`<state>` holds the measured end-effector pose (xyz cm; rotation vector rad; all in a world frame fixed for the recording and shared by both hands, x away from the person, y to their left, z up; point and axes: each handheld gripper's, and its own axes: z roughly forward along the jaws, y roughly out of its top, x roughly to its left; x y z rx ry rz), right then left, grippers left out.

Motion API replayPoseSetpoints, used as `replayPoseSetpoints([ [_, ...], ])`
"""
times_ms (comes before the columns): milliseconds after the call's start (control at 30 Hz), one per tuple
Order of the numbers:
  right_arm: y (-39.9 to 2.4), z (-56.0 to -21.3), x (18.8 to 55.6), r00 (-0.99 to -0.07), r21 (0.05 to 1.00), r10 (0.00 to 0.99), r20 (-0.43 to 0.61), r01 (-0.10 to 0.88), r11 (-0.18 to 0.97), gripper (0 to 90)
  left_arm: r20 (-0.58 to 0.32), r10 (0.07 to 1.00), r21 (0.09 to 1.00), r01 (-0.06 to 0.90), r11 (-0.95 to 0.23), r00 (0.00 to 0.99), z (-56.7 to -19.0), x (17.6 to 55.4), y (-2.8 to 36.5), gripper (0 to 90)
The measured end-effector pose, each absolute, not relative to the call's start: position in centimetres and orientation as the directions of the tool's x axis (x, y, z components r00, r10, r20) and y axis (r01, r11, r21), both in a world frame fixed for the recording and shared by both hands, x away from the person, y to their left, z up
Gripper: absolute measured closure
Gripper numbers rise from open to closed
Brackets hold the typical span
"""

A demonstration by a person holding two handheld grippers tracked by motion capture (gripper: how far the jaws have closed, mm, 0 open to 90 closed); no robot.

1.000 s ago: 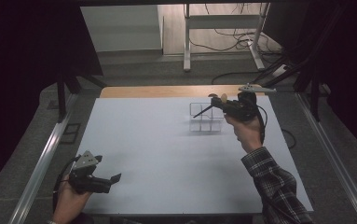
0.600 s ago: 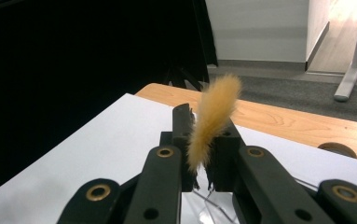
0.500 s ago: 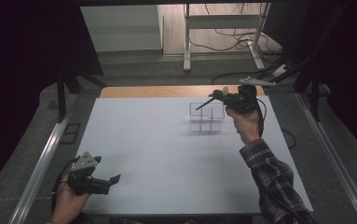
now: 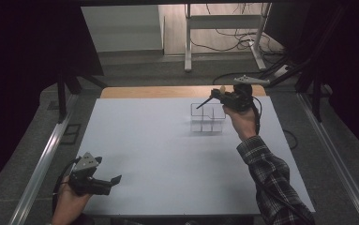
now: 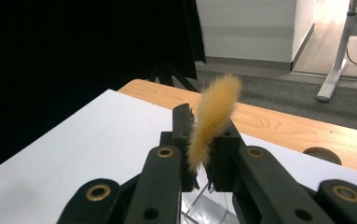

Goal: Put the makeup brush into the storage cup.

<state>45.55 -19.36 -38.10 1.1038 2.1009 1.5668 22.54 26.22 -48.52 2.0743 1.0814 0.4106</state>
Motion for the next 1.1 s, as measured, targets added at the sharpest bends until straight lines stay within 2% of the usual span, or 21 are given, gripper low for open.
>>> replayPoseSetpoints([
  [1100,-16.5,-40.8,46.3,-0.673,0.881,0.732,0.105,0.405,0.245,84.0,-0.039,0.800,0.743,0.553,-0.377,0.599,-48.5,22.5,26.1,0.1],
])
